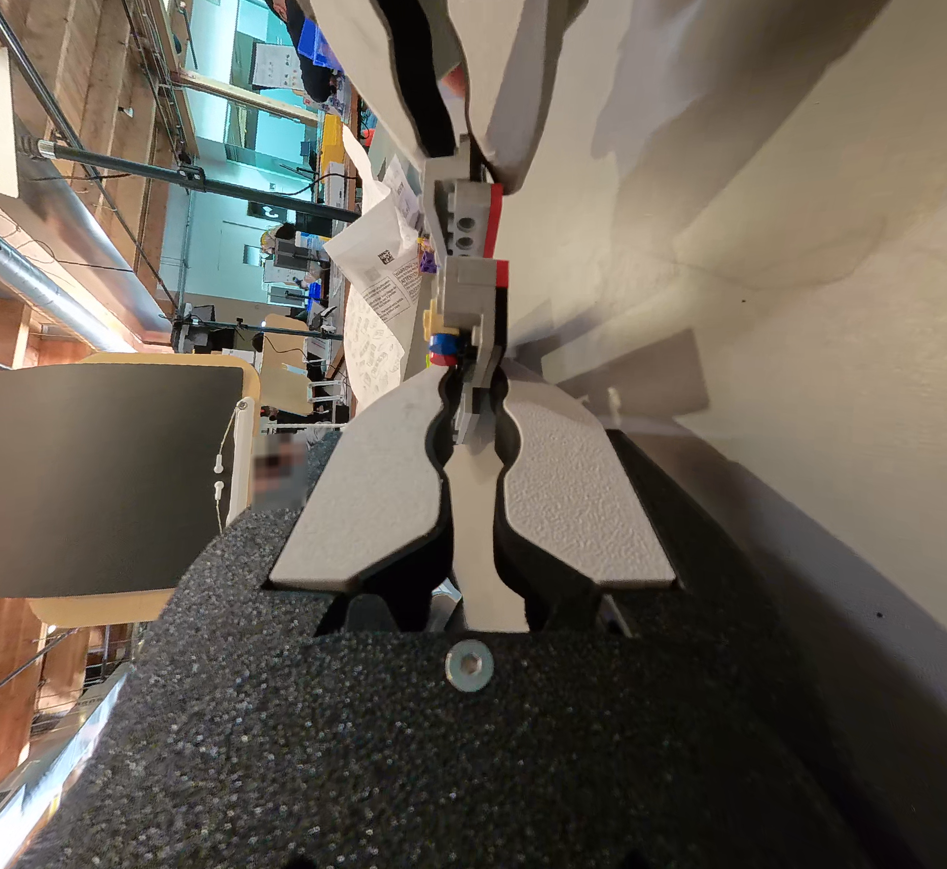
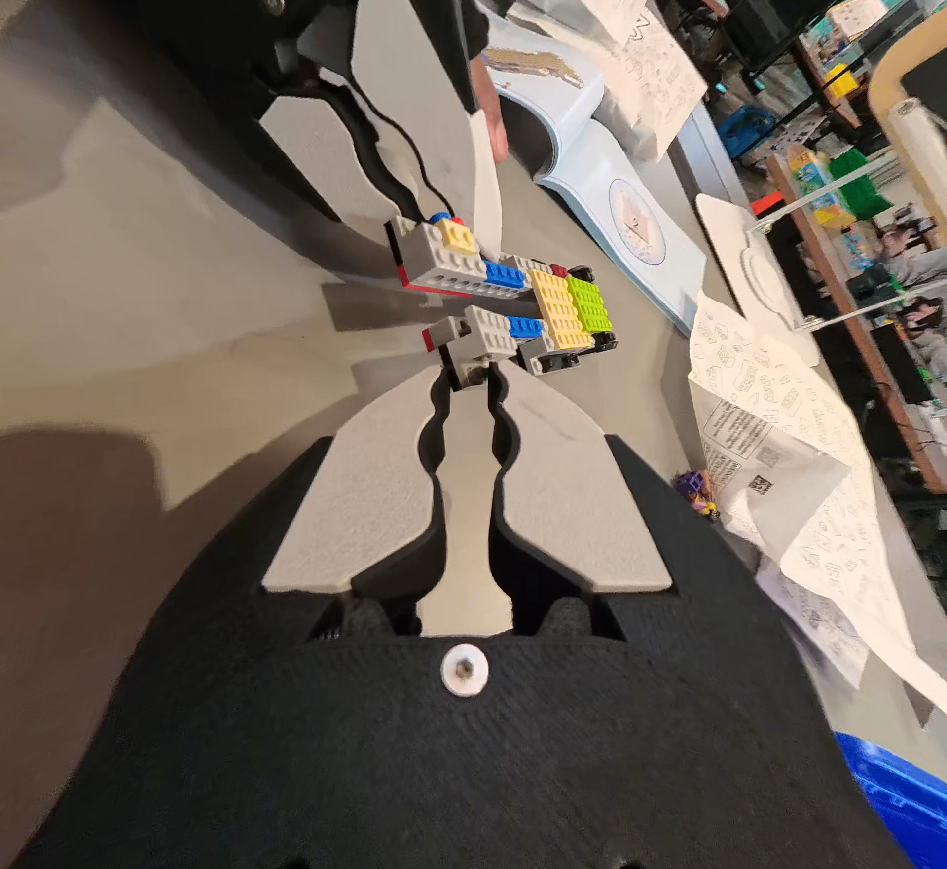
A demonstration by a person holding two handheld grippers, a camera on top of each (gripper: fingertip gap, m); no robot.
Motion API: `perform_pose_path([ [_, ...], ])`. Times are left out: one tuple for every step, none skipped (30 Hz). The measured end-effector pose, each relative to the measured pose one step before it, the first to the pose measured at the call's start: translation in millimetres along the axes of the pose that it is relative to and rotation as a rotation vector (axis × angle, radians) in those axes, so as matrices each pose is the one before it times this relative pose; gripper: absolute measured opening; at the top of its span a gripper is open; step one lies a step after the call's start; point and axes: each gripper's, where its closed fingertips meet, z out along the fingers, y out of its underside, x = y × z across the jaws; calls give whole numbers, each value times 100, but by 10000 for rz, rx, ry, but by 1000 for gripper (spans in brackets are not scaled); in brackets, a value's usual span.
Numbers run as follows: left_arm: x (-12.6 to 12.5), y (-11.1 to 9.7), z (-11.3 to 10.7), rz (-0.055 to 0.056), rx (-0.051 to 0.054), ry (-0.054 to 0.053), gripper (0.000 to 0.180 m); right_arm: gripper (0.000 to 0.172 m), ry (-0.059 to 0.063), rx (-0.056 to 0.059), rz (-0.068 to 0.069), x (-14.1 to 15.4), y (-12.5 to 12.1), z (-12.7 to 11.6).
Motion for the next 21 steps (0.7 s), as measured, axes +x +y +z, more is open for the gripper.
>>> perform_pose_path([
  [79,54,19,64,-30,9,11,14,221,-39,-330,-53,86,68],
  [110,24,17,71,-22,29,11,13,245,-43,-394,-53,110,52],
  [133,5,32,93,-17,34,11,13,214,-75,-430,-95,151,55],
  [183,-7,26,206,-33,37,11,12,117,-109,-448,-207,188,61],
  [246,-10,23,379,-60,11,11,12,28,-183,-479,-282,271,113],
  [381,11,33,526,-99,34,11,12,-13,-287,-582,-342,363,147],
  [424,-4,61,530,-87,35,11,12,-76,-289,-547,-396,302,155],
  [318,-10,41,362,-63,8,11,13,-153,-175,-271,-343,174,109],
  [88,4,22,103,-33,-13,11,13,-157,-32,71,-166,81,68],
  [-61,4,-19,-84,7,0,11,13,-123,123,302,10,-8,-15],
  [-120,-16,-25,-159,55,-5,11,13,-109,204,421,112,-39,-66],
  [-93,-23,-10,-197,65,-2,11,13,-89,224,464,181,-89,-115],
  [-134,-19,-43,-175,58,-28,11,14,-46,224,446,232,-127,-149],
  [-129,-18,-48,-143,42,-39,11,14,-33,237,423,213,-178,-157],
  [-101,-29,-20,-150,56,-15,11,14,-29,211,382,175,-141,-132],
  [-45,-20,2,-181,47,20,11,14,33,142,239,166,-66,-113],
  [-56,-6,4,-148,37,8,11,13,144,51,-19,154,9,-100],
  [19,-63,1,-169,56,46,11,13,215,-23,-293,72,22,-43],
  [117,-1,14,-66,2,91,11,12,201,-135,-485,-121,89,30],
  [115,67,28,87,-35,29,11,12,200,-191,-566,-176,143,104],
  [114,68,27,50,-40,25,11,12,220,-146,-448,-109,91,91],
])
